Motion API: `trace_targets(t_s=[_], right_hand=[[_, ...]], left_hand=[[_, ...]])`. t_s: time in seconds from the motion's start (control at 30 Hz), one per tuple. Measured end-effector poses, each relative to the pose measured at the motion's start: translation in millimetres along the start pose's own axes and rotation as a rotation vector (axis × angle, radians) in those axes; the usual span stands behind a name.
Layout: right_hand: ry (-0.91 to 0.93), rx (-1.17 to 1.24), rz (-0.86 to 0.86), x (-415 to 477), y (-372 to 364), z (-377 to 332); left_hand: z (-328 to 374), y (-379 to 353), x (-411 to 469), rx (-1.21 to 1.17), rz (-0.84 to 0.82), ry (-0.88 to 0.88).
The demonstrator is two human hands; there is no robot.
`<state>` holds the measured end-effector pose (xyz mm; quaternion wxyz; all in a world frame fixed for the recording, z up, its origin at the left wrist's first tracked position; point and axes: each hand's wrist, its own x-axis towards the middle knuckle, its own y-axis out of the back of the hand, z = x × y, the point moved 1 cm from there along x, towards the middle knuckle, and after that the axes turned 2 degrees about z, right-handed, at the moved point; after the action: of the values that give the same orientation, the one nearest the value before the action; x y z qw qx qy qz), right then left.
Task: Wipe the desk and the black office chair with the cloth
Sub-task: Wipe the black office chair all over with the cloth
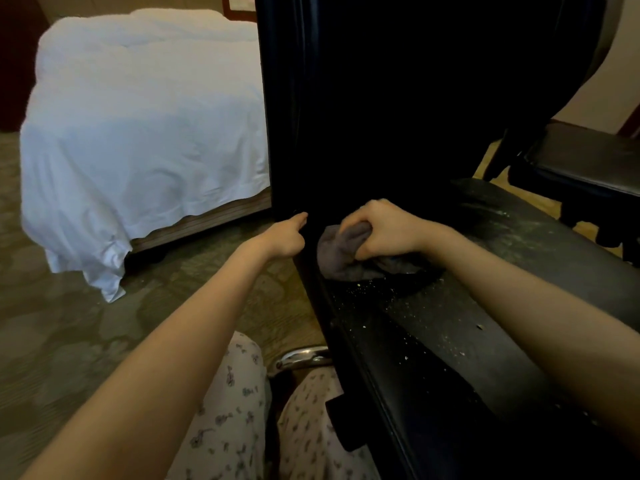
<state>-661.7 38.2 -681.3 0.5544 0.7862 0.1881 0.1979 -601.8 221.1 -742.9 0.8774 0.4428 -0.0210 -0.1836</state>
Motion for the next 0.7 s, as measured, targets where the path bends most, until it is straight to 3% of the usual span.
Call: trace_targets(t_s=[0.07, 0.13, 0.33, 0.4, 0.5, 0.7], right_hand=[[0.012, -0.002, 0.149, 14.2, -15.1, -11.6], [0.039, -0.048, 0.167, 19.6, -36.6, -21.9], [0.097, -0.070, -0.130, -11.1, -6.1, -13.3], [0.064, -0.094, -0.122, -17.3, 2.4, -10.3], [0.133, -0.084, 0.025, -13.8, -10.9, -28.2], [0.261, -0.142, -0.164, -16.2, -15.8, -46.5]], left_hand=[[-0.2, 1.3, -1.6, 0.056, 0.026, -0.018], [-4.0, 0.2, -0.7, 0.080, 0.028, -0.031], [0.9, -2.6, -2.0, 0.050, 0.033, 0.020], [2.2, -4.0, -5.3, 0.007, 0.016, 0.034], [1.5, -5.5, -8.1, -0.026, -0.024, 0.054], [6.3, -4.2, -11.4, 0.050, -0.057, 0.108]])
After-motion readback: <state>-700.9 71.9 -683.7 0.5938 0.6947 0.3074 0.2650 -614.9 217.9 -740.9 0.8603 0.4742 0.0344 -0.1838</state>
